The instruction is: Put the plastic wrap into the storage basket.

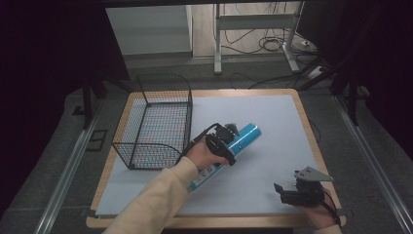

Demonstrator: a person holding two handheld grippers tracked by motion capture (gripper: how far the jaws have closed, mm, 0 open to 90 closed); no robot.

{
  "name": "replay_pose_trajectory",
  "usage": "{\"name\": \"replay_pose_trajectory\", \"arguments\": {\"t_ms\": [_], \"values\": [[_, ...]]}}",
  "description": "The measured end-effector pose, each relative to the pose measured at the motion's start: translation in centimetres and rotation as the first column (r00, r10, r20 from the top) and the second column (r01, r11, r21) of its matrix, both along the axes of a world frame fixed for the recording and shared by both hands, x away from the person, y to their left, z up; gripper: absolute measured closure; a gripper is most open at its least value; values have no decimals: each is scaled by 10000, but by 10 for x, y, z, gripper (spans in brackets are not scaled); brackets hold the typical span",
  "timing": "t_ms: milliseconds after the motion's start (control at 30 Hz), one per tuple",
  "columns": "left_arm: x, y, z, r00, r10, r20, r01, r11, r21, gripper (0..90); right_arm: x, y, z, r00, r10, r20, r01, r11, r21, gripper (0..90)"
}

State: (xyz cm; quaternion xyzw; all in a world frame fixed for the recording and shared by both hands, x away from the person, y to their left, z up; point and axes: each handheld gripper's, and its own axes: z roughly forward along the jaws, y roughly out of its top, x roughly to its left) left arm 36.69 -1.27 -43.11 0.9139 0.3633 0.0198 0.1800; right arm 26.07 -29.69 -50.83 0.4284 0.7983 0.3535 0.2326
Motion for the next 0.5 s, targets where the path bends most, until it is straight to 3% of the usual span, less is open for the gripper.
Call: {"name": "replay_pose_trajectory", "arguments": {"t_ms": [267, 500], "values": [[0, 2, 6, 10000, 6, 94, -5, 10000, -54, 312, 0, 0, 0, 10000, -13, -3, 13, 10000, -3, 106], [3, 7, 23, 9996, 48, 296, -45, 9999, -102, 312, 0, 0, 0, 10000, -13, 4, 13, 10000, -9, 106]]}}
